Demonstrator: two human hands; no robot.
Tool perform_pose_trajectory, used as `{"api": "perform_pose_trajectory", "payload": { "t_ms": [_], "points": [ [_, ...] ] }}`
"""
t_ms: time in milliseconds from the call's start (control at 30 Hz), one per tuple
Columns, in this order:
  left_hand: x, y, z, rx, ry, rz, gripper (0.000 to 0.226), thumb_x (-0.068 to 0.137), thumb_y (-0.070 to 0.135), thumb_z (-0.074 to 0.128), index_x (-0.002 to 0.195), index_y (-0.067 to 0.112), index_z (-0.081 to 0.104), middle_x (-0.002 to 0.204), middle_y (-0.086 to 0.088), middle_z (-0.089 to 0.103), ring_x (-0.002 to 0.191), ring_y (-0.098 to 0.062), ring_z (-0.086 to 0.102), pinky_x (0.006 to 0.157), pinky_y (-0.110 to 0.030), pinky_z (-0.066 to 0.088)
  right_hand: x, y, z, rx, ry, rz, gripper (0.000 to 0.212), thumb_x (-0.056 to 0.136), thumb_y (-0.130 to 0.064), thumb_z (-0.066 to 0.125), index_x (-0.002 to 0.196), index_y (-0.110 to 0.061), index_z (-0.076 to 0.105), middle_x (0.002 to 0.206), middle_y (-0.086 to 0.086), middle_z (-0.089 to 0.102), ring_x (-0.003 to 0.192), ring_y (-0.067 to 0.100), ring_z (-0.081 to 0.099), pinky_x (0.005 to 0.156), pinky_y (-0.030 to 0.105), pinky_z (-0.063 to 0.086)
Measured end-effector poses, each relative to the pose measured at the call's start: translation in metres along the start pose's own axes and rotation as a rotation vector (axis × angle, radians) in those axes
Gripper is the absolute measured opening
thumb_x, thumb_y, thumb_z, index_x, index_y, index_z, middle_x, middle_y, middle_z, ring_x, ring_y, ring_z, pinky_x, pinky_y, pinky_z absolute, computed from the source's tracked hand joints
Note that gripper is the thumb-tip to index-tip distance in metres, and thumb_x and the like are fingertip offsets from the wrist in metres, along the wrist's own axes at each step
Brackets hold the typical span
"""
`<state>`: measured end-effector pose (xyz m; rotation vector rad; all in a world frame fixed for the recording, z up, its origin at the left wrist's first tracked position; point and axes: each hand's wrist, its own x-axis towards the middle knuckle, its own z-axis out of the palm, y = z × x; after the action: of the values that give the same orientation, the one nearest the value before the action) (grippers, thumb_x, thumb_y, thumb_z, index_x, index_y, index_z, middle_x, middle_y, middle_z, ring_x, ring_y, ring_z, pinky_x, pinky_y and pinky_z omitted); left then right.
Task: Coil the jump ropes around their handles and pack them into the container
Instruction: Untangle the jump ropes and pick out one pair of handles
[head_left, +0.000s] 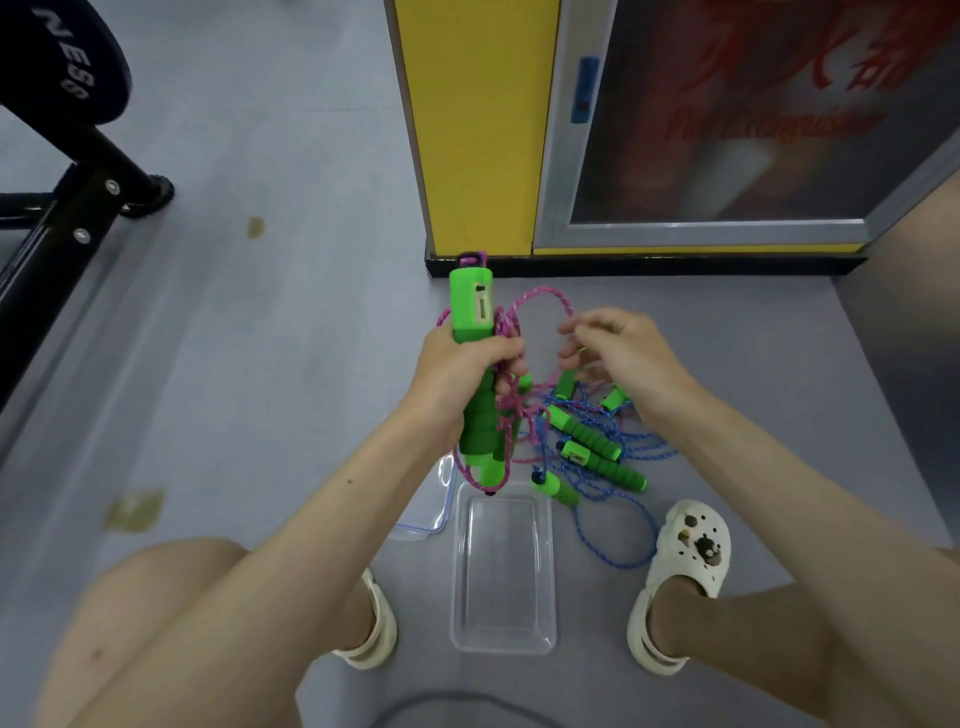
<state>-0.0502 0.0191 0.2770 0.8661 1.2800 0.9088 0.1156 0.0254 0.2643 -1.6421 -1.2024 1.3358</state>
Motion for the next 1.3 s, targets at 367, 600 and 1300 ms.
{"api": "perform_pose_trajectory", "payload": {
  "t_ms": [367, 600, 1300],
  "points": [
    [-0.003, 0.015, -0.008, -0.476, -0.135, 0.015, 0.009, 0.082, 0.002, 0.051, 0.085, 0.010, 0.054, 0.048, 0.004, 0.045, 0.035, -0.007, 0.034, 0.047, -0.022, 0.043, -0.011, 0.028, 0.024, -0.535, -0.348, 0.303, 0.066, 0.089, -0.003, 0.058, 0.145, -0.008, 0.025, 0.143, 0.014, 0.042, 0.127, 0.026, 0.043, 0.096, 0.028, 0.037],
    [-0.007, 0.019, -0.025, -0.531, -0.210, 0.031, 0.013, 0.075, 0.002, 0.055, 0.085, 0.010, 0.056, 0.046, 0.004, 0.045, 0.034, -0.007, 0.034, 0.046, -0.021, 0.043, -0.005, 0.033, 0.041, -0.384, -0.205, 0.186, 0.026, 0.096, -0.016, 0.054, 0.118, -0.004, 0.062, 0.114, 0.018, 0.065, 0.107, 0.030, 0.060, 0.094, 0.039, 0.045],
    [0.004, 0.003, -0.053, 0.287, 0.223, 0.006, 0.012, 0.081, 0.003, 0.068, 0.086, 0.008, 0.058, 0.069, -0.009, 0.065, 0.043, -0.009, 0.051, 0.050, -0.023, 0.046, -0.004, 0.016, 0.031, 0.109, -0.217, 0.230, 0.021, 0.097, -0.019, 0.051, 0.080, -0.008, 0.059, 0.084, 0.017, 0.071, 0.071, 0.023, 0.066, 0.067, 0.029, 0.056]
  ]
}}
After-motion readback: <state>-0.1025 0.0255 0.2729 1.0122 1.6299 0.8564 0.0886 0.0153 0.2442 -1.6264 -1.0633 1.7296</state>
